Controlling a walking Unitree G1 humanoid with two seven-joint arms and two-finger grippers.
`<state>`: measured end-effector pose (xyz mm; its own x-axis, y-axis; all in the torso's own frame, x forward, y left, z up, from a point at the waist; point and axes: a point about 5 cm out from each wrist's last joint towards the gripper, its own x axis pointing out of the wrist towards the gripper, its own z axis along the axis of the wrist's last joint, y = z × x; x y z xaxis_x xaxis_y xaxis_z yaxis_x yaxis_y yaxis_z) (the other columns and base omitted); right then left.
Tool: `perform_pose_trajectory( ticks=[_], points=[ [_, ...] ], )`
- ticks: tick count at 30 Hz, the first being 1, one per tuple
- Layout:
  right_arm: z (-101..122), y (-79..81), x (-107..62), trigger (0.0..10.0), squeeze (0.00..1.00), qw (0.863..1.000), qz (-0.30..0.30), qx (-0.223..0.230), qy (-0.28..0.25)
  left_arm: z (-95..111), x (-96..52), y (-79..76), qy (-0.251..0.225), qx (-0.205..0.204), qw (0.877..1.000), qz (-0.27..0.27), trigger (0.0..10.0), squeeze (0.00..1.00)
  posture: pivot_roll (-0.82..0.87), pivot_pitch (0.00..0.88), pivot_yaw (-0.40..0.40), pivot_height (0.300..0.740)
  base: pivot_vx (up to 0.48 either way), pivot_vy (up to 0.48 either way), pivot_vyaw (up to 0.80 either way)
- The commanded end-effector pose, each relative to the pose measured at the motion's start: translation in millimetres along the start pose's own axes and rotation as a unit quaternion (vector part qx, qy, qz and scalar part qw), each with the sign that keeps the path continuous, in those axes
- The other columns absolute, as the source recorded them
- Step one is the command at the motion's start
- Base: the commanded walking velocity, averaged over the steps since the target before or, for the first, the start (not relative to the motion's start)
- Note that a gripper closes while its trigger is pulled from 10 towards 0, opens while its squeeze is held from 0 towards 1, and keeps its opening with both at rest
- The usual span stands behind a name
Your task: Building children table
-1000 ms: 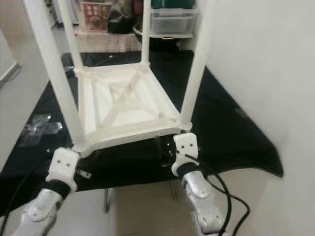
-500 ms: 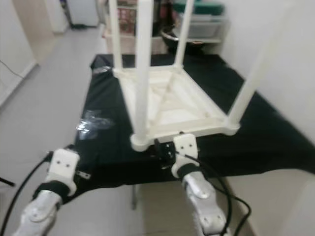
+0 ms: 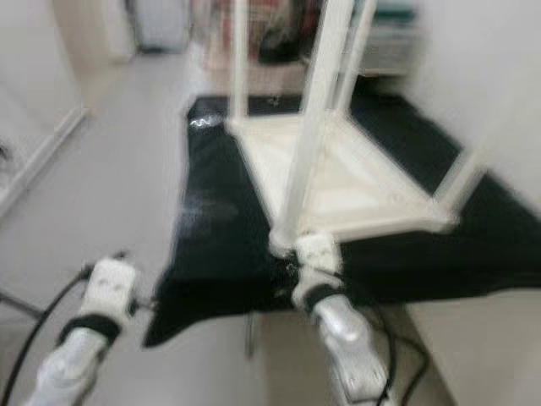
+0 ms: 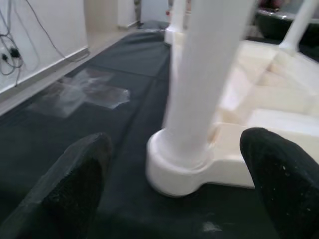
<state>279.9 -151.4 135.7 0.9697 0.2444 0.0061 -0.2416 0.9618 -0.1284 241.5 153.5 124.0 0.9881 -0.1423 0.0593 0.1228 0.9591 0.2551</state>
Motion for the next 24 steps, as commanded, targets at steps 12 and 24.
perform_pose_trajectory(
  ticks=[12,24],
  points=[
    [-4.4,-6.1,-0.6,10.0,0.0,1.0,-0.014,0.019,0.014,1.4,-0.9,-4.2,-0.005,0.007,1.0,-0.013,10.0,0.0,-0.04,0.053,-0.033,0.74,0.0,0.0,0.0],
    [-5.5,-5.4,-1.0,10.0,0.0,1.0,-0.01,0.018,0.016,0.9,-1.4,-5.4,-0.005,0.004,1.0,-0.016,10.0,0.0,-0.04,0.046,-0.032,0.74,0.0,0.0,0.0]
  ],
)
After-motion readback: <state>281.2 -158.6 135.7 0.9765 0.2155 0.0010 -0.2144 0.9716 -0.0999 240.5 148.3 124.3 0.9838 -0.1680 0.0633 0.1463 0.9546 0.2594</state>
